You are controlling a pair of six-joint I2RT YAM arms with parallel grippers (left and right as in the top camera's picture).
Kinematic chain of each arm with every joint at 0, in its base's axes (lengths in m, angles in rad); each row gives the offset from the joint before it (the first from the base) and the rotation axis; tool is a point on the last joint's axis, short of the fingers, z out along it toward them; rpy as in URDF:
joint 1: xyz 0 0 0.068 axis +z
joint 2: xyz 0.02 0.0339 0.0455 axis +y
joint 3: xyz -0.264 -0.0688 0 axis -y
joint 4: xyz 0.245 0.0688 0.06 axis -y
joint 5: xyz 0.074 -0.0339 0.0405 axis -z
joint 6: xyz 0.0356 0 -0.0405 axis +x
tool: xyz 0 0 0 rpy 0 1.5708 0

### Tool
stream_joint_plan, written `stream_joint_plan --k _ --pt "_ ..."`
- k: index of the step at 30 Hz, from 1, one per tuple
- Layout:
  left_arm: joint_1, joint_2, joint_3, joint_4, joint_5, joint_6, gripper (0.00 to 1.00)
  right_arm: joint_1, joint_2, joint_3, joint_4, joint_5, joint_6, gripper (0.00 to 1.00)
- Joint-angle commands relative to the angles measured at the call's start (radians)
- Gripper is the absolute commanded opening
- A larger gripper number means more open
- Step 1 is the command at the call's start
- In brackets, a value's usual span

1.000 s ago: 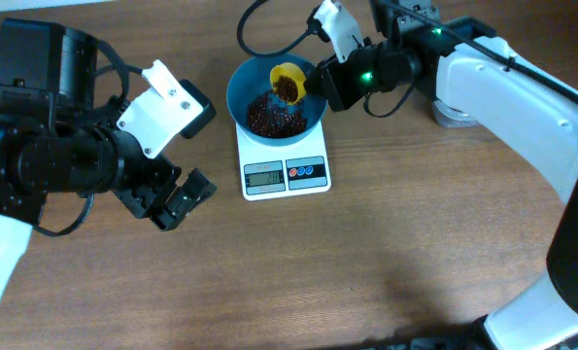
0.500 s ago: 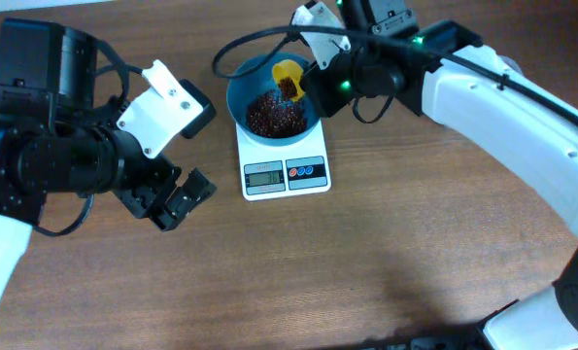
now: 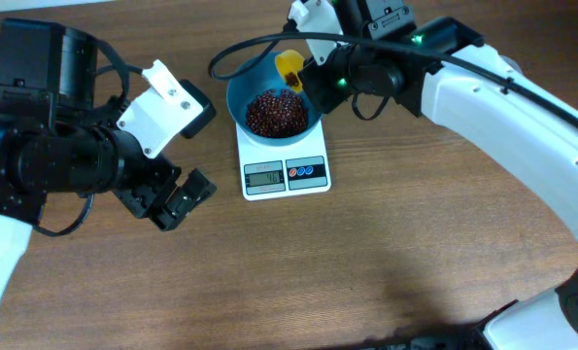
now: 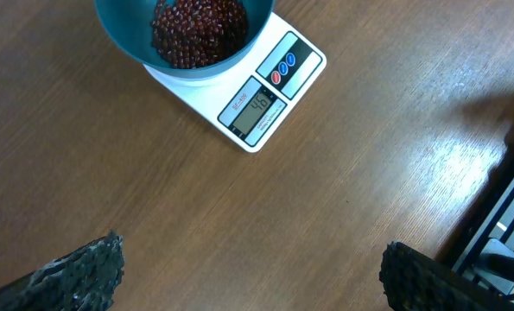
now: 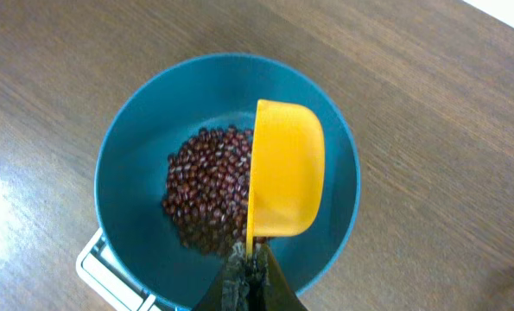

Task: Scoop item into bowl and weigh 50g on scale
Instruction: 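Turn the scoop fully over the bowl to empty remaining beans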

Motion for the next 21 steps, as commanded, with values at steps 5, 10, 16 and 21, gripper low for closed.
stream_joint_plan --k 5,10,16,21 --pt "-0.002 -0.003 -0.001 0.0 0.014 0.019 0.99 0.02 -0.031 0.048 -0.046 0.046 0.004 0.04" --pt "-0.002 -0.003 -0.001 0.0 0.014 0.019 0.99 0.034 -0.027 0.059 -0.068 0.061 0.004 0.04" --pt "-0.002 -0.003 -0.001 0.0 0.014 0.019 0.99 0.065 -0.03 0.087 -0.118 0.147 0.005 0.04" --pt "-0.002 -0.003 -0.001 0.0 0.014 0.019 0.99 0.058 -0.031 0.098 -0.158 0.158 0.005 0.04"
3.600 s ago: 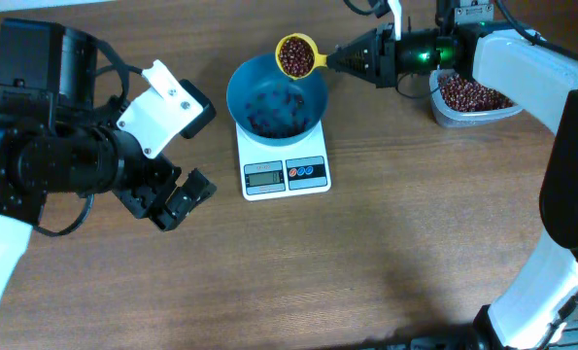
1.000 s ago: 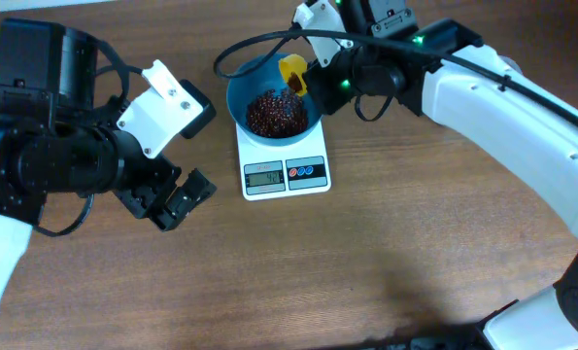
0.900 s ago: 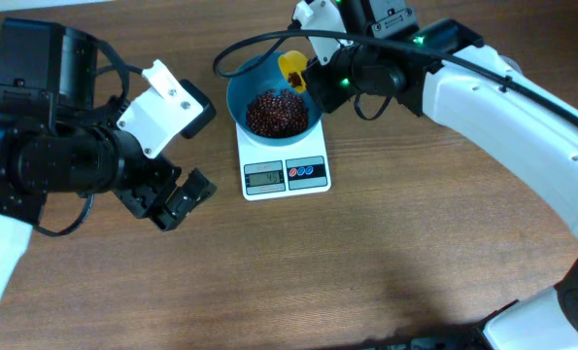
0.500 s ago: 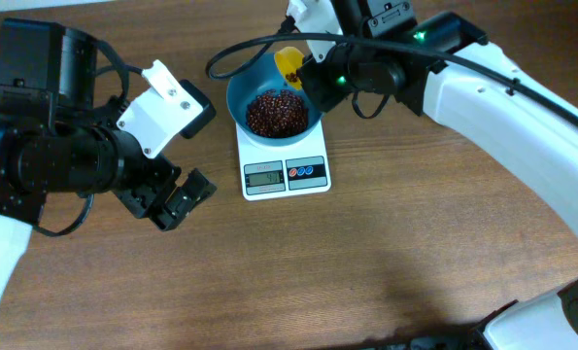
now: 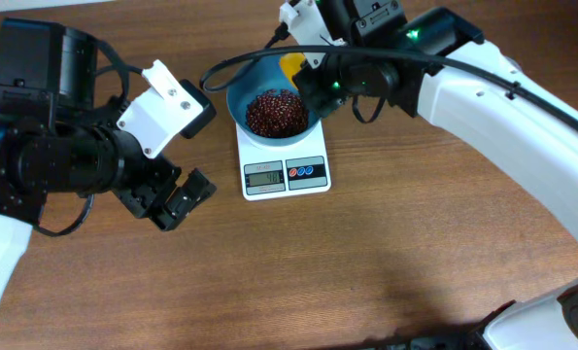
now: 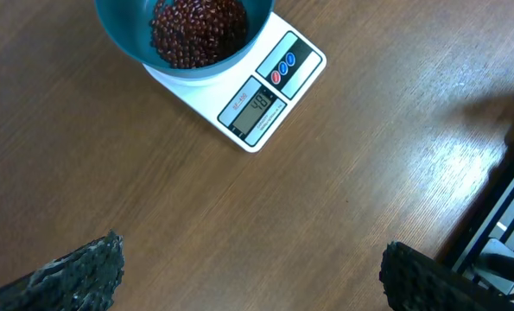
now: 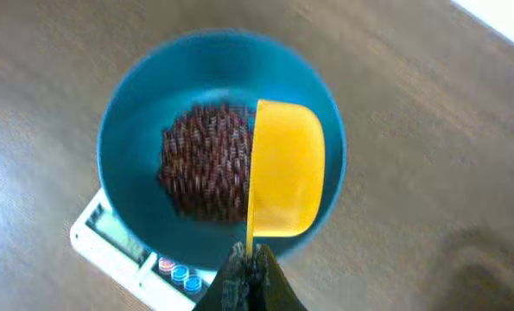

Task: Scoop item into bowl and weigh 50g on scale
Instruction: 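Turn the scoop fully over the bowl to empty remaining beans, then move the empty scoop back to the bean tub and dip it in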

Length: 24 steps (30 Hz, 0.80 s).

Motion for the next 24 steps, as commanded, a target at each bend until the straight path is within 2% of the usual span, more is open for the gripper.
stream_joint_plan --k 1,4,8,13,16,20,24 --pt "-0.002 -0.003 -0.001 -0.001 0.014 0.019 0.99 -0.003 -0.023 0.024 0.013 0.006 0.011 0.04" --pt "-0.002 -0.003 -0.001 0.0 0.014 0.019 0.99 -0.004 -0.022 0.023 -0.011 -0.003 0.041 0.04" --pt "-0.002 -0.003 -0.001 0.0 0.014 0.019 0.99 -0.027 -0.056 0.072 0.089 -0.007 0.042 0.04" --pt "-0.002 -0.003 -0.001 0.0 0.014 0.019 0.99 -0.147 -0.15 0.114 0.094 -0.011 0.049 0.04" --pt "-0.002 -0.003 -0.001 0.0 0.014 0.019 0.99 -0.233 -0.183 0.114 0.08 -0.01 0.119 0.04" --pt "-0.002 -0.003 -0.001 0.0 0.014 0.019 0.99 -0.391 -0.174 0.109 -0.205 0.069 0.176 0.04" --pt "-0.002 -0.003 -0.001 -0.001 0.014 0.019 0.99 -0.51 -0.171 0.109 -0.333 0.088 0.189 0.04"
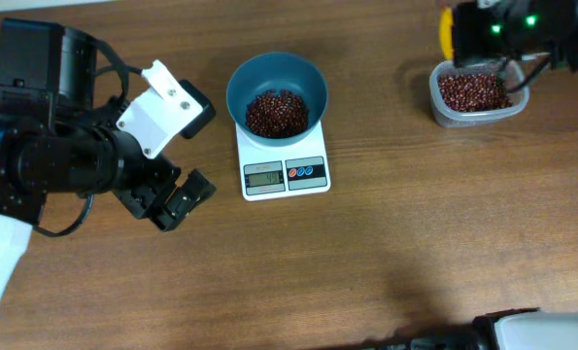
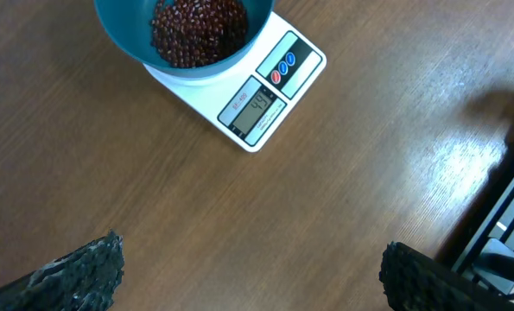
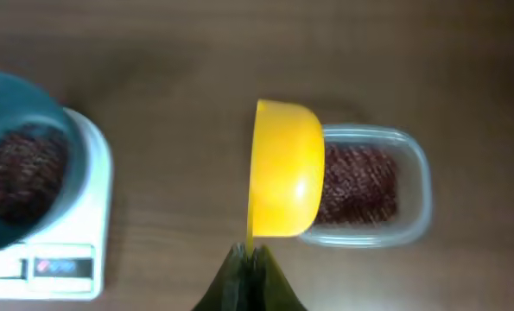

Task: Scoop item into bowl and weigh 50g on scale
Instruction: 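Move the empty scoop back to the bean tub and dip it in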

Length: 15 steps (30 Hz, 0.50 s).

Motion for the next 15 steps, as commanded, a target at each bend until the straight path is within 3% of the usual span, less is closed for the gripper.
stream_joint_plan --k 1,15 --pt "-0.002 -0.003 -0.001 0.001 0.014 0.019 0.99 -0.079 0.003 0.004 -0.059 0.045 0.035 0.04" --pt "-0.002 -0.003 -0.001 0.001 0.014 0.019 0.99 -0.141 0.255 -0.013 0.024 0.051 0.041 0.04"
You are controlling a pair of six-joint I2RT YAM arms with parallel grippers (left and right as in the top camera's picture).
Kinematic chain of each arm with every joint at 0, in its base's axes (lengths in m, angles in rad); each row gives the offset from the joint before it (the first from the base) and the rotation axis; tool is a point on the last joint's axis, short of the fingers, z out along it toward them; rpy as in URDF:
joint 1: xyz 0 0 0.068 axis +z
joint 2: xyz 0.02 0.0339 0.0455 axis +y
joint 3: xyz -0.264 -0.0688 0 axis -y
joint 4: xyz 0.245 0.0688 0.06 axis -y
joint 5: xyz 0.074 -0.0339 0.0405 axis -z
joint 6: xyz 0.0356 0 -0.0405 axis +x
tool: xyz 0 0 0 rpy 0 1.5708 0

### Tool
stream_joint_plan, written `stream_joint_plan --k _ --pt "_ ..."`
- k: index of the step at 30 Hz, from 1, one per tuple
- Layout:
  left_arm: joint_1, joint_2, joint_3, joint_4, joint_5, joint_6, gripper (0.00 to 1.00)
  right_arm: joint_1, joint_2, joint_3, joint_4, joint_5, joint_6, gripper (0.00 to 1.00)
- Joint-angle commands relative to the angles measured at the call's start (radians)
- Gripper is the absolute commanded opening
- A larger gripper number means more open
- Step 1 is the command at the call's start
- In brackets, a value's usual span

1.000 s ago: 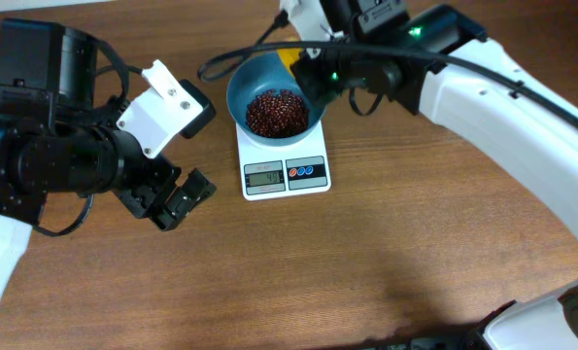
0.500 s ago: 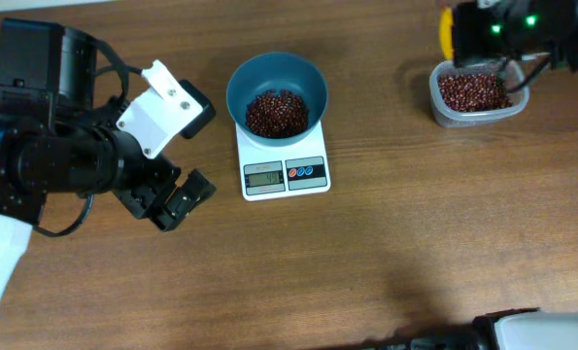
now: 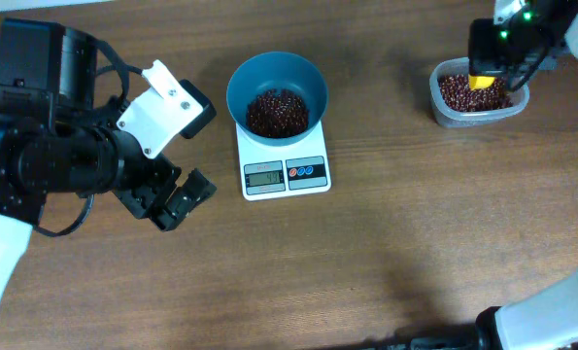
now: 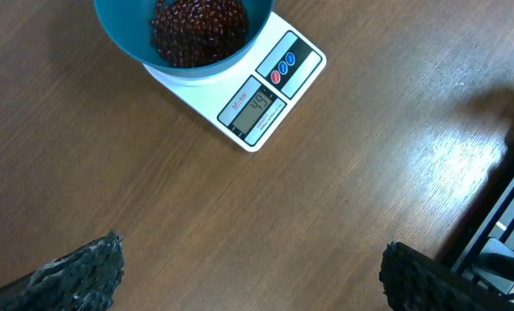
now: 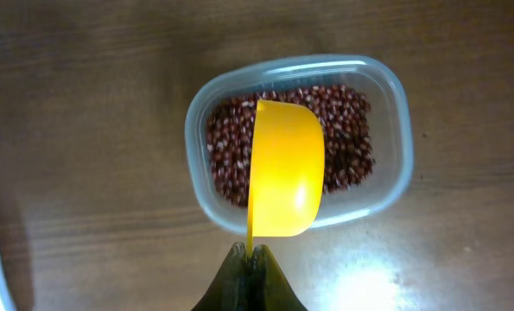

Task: Scoop item into bowl and weigh 50g on scale
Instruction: 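Move the empty scoop back to the bean tub and dip it in, then lift the refilled scoop and carry it over the blue bowl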

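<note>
A blue bowl (image 3: 277, 89) holding red beans stands on the white scale (image 3: 286, 168), whose display (image 4: 257, 104) is lit. At the far right a clear tub of red beans (image 3: 476, 95) sits on the table. My right gripper (image 5: 250, 259) is shut on the handle of a yellow scoop (image 5: 284, 168), which hangs turned on its side over the tub (image 5: 298, 147). In the overhead view the scoop (image 3: 483, 80) shows above the beans. My left gripper (image 4: 252, 268) is open above bare wood, left of the scale.
The wooden table (image 3: 386, 253) spreads in front of the scale. A dark frame (image 4: 507, 216) stands at the table's edge in the left wrist view. The left arm's bulk (image 3: 65, 146) fills the left side.
My right gripper with the yellow scoop has shifted from beside the tub's left end to directly over the bean tub. The left arm has not moved.
The scoop was tipped on its side over the blue bowl on the scale. Then it sat a little higher over the bowl. Later it was across the table beside the bean tub, and now it hangs over the tub's beans.
</note>
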Motion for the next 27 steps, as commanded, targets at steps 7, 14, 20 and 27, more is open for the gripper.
stream_joint_plan --k 7,14,20,27 --pt "-0.002 -0.003 -0.001 0.0 0.014 0.019 0.99 -0.006 0.131 -0.011 0.016 0.143 0.016 0.04" --pt "-0.002 -0.003 -0.001 0.0 0.014 0.019 0.99 -0.005 0.145 -0.011 0.016 0.139 0.032 0.04" --pt "-0.002 -0.003 -0.001 0.0 0.014 0.019 0.99 -0.005 0.172 -0.011 0.042 0.097 0.11 0.04" --pt "-0.002 -0.003 -0.001 0.0 0.014 0.019 0.99 -0.005 0.172 -0.011 0.062 0.018 0.11 0.04"
